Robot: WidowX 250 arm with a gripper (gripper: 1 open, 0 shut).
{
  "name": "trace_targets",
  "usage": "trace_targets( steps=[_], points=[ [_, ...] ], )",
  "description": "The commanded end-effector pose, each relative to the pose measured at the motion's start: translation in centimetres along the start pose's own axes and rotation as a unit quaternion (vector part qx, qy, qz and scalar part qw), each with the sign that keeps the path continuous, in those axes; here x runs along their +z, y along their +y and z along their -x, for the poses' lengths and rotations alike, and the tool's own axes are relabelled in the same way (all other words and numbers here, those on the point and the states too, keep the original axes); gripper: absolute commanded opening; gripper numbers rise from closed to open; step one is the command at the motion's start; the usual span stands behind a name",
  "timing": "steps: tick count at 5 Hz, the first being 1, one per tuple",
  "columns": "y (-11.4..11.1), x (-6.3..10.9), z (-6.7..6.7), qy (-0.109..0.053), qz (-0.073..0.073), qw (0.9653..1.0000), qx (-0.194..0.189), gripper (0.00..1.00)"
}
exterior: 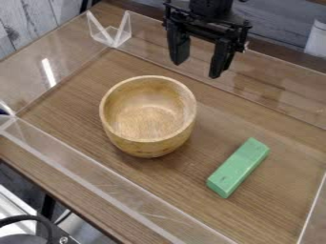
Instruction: Put the green block in the brown bowl
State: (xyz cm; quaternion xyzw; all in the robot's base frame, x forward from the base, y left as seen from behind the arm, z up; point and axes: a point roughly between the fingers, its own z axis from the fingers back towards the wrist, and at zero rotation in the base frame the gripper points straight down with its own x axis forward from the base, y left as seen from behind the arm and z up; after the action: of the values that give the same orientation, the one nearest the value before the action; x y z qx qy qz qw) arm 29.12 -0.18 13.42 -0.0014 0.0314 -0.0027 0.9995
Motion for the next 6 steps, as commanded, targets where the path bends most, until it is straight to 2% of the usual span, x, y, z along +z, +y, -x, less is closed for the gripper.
trace_targets(
  steps=[1,2,3,4,5,6],
  points=[
    [-0.8,-0.8,0.6,0.011,0.002,0.9999,-0.010,1.00],
    [-3.1,-1.7,2.5,0.016,0.007,0.9988,-0.046,1.00],
    [-5.9,-2.7,3.8,0.009,0.010,0.9961,-0.087,1.00],
    [-8.7,-3.7,4.5,0.006,0.012,0.9933,-0.114,1.00],
    [-10.2,-4.8,4.7,0.002,0.014,0.9916,-0.128,1.00],
    [-10.3,-6.4,4.3,0.000,0.016,0.9914,-0.130,1.00]
  ],
)
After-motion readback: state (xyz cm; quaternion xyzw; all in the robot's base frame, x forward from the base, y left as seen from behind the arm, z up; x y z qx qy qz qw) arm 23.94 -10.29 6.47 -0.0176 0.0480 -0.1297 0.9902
